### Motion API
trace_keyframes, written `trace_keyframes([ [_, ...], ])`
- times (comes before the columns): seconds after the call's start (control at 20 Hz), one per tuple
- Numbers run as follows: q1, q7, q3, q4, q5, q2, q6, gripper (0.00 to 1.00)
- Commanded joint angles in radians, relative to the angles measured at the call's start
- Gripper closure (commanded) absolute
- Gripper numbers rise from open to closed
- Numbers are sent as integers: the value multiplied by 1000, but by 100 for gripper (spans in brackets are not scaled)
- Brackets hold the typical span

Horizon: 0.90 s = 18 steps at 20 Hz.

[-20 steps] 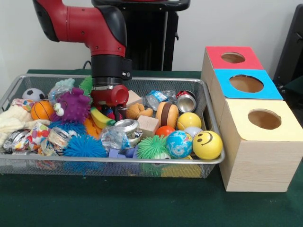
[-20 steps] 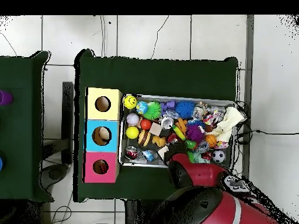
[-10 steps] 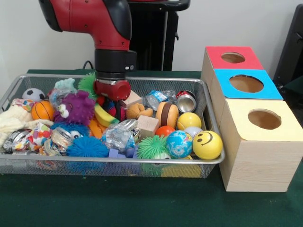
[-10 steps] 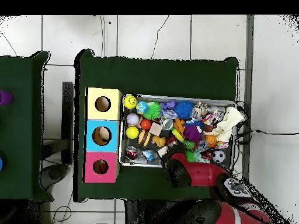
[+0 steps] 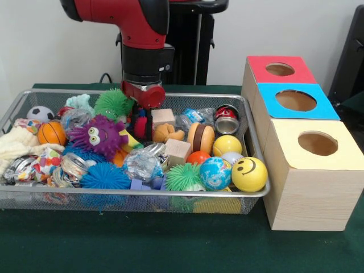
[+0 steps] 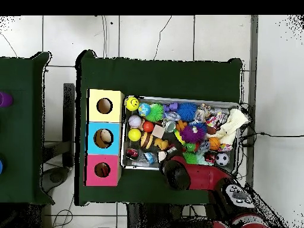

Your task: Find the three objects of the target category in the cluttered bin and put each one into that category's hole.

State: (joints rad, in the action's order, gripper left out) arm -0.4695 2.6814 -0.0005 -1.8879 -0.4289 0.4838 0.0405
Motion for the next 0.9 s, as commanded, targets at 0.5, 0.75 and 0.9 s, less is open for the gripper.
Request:
trace_keyframes([
  [0.5,39,59,24,-19,74,-39,-88,0],
  [0.75,24,46,48,-35,87,6,-134,0],
  [0.9,18,37,62,-41,102,34,-167,0],
])
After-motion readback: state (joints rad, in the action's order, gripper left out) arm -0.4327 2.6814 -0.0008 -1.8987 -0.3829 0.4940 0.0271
